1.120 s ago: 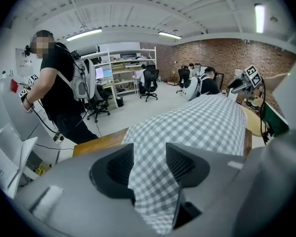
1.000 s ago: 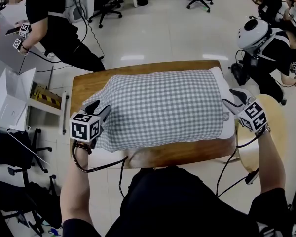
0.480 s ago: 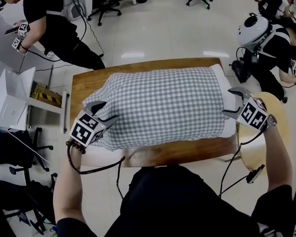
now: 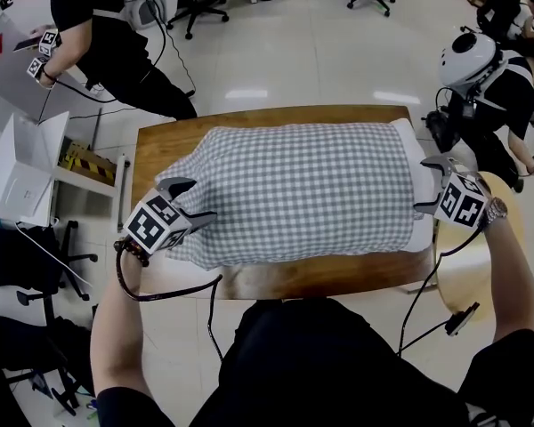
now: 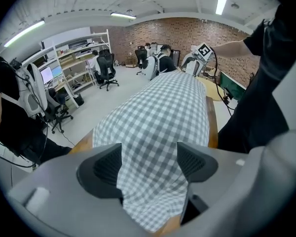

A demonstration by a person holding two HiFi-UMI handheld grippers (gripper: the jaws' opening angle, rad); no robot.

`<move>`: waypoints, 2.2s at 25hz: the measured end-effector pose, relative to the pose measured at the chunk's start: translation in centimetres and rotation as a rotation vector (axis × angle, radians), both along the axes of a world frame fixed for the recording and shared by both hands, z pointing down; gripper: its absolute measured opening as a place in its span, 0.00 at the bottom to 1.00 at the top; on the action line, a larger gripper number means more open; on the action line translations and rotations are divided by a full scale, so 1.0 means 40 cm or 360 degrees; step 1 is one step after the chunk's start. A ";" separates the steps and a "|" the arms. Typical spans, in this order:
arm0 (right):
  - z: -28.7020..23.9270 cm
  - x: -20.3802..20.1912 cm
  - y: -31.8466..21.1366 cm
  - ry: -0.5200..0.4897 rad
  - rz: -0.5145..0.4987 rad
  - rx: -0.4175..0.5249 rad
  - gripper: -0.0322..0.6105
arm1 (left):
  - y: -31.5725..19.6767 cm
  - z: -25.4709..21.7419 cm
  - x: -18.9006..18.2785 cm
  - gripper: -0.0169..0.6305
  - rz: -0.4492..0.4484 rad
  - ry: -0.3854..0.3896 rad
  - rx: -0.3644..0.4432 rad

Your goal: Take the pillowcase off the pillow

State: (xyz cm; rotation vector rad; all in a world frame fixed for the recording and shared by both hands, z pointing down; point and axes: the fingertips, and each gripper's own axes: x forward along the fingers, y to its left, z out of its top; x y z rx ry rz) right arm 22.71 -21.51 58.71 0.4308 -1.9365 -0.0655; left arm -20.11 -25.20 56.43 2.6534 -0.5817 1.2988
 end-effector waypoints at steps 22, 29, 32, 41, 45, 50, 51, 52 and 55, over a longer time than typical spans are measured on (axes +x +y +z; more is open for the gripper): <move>0.084 0.014 -0.038 0.0125 0.0003 -0.0120 0.79 | -0.004 0.166 -0.170 0.65 0.0262 -0.0415 -0.0248; 0.102 0.016 -0.043 0.0139 0.0028 -0.0133 0.79 | 0.031 0.235 -0.193 0.65 0.0319 -0.0473 -0.0297; 0.097 0.013 -0.045 0.0136 0.0049 -0.0145 0.79 | 0.032 0.215 -0.188 0.65 0.0249 -0.0337 -0.0305; 0.095 0.010 -0.041 0.0124 0.0037 -0.0141 0.79 | 0.049 0.177 -0.153 0.64 -0.0067 0.0106 -0.0331; 0.102 0.014 -0.028 0.0132 0.0004 -0.0123 0.79 | 0.079 0.188 -0.146 0.64 -0.0169 0.0179 -0.0331; 0.092 0.025 -0.016 0.0139 -0.0049 -0.0098 0.79 | 0.114 0.180 -0.130 0.64 -0.0311 0.0282 -0.0336; 0.091 0.026 -0.016 0.0136 -0.0060 -0.0092 0.79 | 0.119 0.179 -0.127 0.64 -0.0354 0.0321 -0.0344; 0.093 0.027 -0.015 0.0132 -0.0071 -0.0086 0.79 | 0.125 0.179 -0.124 0.63 -0.0399 0.0367 -0.0355; 0.104 0.026 -0.011 0.0105 -0.0109 -0.0065 0.79 | 0.150 0.182 -0.112 0.63 -0.0532 0.0499 -0.0383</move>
